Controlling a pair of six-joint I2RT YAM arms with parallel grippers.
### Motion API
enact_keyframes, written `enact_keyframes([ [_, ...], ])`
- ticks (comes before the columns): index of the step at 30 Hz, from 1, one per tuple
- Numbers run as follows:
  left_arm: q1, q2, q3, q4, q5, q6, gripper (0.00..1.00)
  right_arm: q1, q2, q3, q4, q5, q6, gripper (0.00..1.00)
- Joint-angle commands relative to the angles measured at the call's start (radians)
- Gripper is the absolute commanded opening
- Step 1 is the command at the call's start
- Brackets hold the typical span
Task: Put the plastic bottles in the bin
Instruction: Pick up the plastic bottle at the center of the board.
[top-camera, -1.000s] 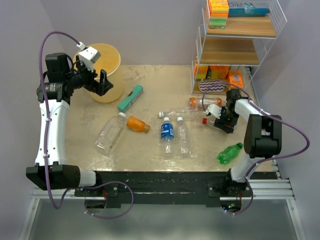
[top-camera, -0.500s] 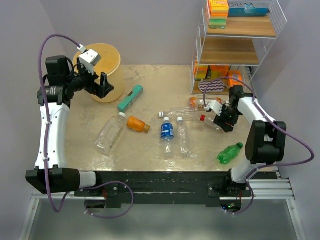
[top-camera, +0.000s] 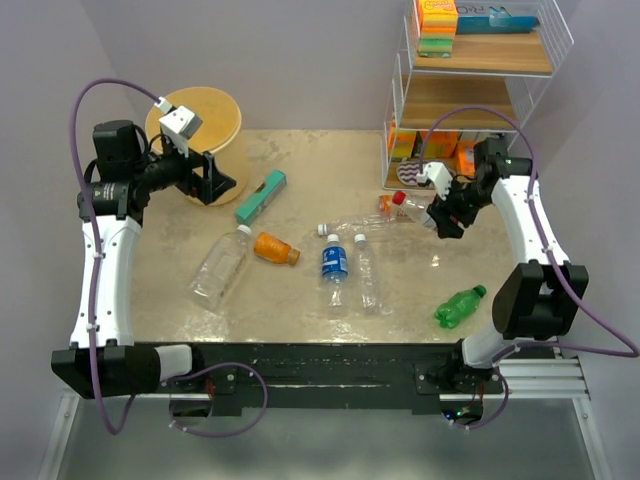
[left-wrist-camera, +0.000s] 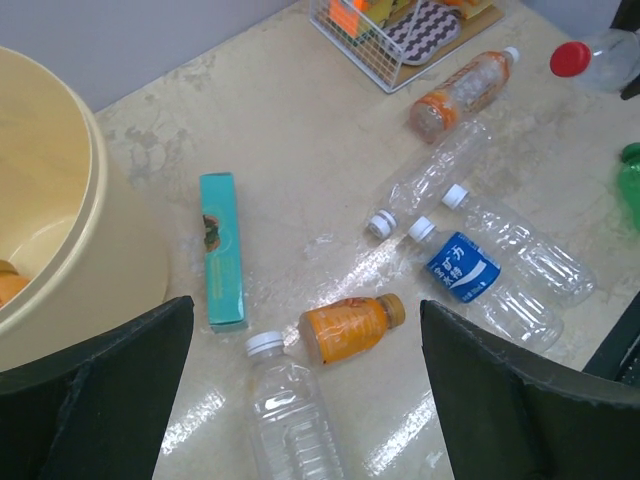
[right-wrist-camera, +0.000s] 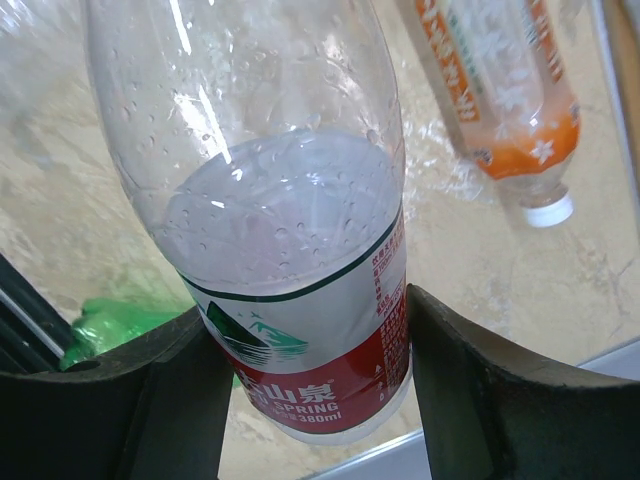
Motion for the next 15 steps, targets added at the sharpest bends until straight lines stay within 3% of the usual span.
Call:
enact_keyframes([
  [1, 0.004, -0.048, -0.026, 0.103, 0.129, -0.095, 0.99, -0.001, -0.006, 0.142, -0.122, -0.18, 0.078, 0.43],
  [8, 0.003, -0.049, -0.039, 0.188, 0.207, -0.208, 0.99, 0.052, 0.0, 0.294, -0.183, -0.321, 0.176, 0.43],
  [15, -0.013, -0.051, -0.034, 0.264, 0.235, -0.306, 0.99, 0.207, -0.047, 0.305, -0.094, -0.347, 0.314, 0.43],
])
